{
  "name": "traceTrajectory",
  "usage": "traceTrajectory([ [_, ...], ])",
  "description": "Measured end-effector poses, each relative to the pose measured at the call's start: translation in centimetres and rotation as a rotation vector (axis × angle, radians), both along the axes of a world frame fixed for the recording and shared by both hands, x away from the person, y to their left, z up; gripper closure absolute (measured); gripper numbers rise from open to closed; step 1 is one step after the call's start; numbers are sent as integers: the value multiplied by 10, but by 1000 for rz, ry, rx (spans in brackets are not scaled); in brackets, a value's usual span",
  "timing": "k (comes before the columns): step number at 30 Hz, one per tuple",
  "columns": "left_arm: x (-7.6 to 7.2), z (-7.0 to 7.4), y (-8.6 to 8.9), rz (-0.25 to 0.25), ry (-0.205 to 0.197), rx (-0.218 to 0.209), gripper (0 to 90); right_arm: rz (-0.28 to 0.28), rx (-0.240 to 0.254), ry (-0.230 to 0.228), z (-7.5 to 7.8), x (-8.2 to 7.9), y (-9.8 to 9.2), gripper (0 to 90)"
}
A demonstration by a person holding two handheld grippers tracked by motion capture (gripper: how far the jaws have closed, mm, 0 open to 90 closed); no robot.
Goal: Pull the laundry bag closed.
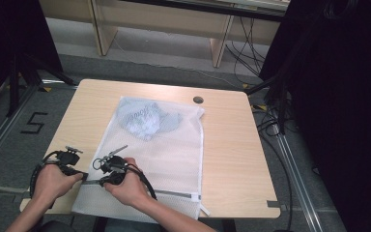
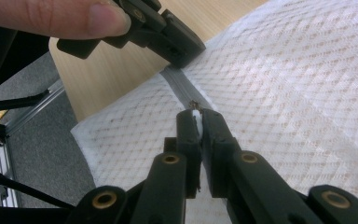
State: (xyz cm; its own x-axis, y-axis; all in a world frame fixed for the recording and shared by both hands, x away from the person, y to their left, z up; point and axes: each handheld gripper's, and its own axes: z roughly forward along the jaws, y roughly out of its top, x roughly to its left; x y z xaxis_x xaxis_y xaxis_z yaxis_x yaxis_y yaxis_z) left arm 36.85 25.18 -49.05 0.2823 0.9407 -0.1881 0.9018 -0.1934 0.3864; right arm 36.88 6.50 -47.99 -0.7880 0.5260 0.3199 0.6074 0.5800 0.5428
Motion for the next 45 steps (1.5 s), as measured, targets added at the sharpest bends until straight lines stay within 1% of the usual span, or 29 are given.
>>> traceTrajectory([
  [1,0,0,0,0,-2,1,898,-4,0,9,0,0,0,871],
  [6,0,0,0,1,0,0,898,10,3,-15,0,0,-2,870],
  [8,0,0,0,-1,1,1,898,12,3,-14,0,0,-3,870],
  [12,0,0,0,0,-1,2,898,19,-2,-43,1,0,-5,870],
  [13,0,0,0,0,-3,0,898,23,2,-37,1,0,-6,870],
  [15,0,0,0,0,-3,1,898,10,2,-23,1,-1,-6,870],
  [16,0,0,0,0,-3,0,898,15,1,-31,1,0,-6,871],
  [20,0,0,0,1,-3,1,898,10,1,-28,1,0,-8,871],
  [21,0,0,0,0,-3,1,898,-7,-7,-8,2,-1,-9,871],
  [22,0,0,0,0,-3,1,897,7,-3,-24,2,0,-10,871],
  [23,0,0,0,0,-3,1,898,10,1,-20,2,1,-10,871],
  [24,0,0,0,0,-3,1,898,6,-6,-17,2,1,-11,871],
  [25,0,0,0,0,-3,2,897,-4,-8,-5,3,0,-11,871],
  [27,0,0,0,0,-3,1,898,-2,-10,-6,3,1,-12,871],
  [30,0,0,0,-1,1,3,898,-14,-11,10,5,-1,-13,871],
  [31,0,0,0,-1,2,2,898,0,-4,-8,4,1,-14,871],
  [33,0,0,-1,4,-6,0,898,-15,-11,9,6,-1,-15,871],
  [35,0,0,-1,2,-4,1,897,-7,-9,-1,7,0,-16,871],
  [38,0,0,-1,2,-3,3,898,-13,-16,2,8,-1,-18,871],
  [39,0,0,-1,2,-3,3,898,-14,-8,6,8,-1,-18,871],
  [40,0,0,-1,2,-3,3,898,-8,-12,-2,8,0,-20,871],
  [42,0,0,-1,2,-4,1,898,-17,-13,11,9,0,-21,871],
  [43,0,0,-1,2,-4,1,898,-6,-12,-3,8,1,-22,871],
  [44,0,0,-1,1,-3,1,898,-24,-16,16,10,-1,-22,871],
  [45,0,0,-1,2,-3,1,898,-23,-16,16,10,-1,-23,871],
])
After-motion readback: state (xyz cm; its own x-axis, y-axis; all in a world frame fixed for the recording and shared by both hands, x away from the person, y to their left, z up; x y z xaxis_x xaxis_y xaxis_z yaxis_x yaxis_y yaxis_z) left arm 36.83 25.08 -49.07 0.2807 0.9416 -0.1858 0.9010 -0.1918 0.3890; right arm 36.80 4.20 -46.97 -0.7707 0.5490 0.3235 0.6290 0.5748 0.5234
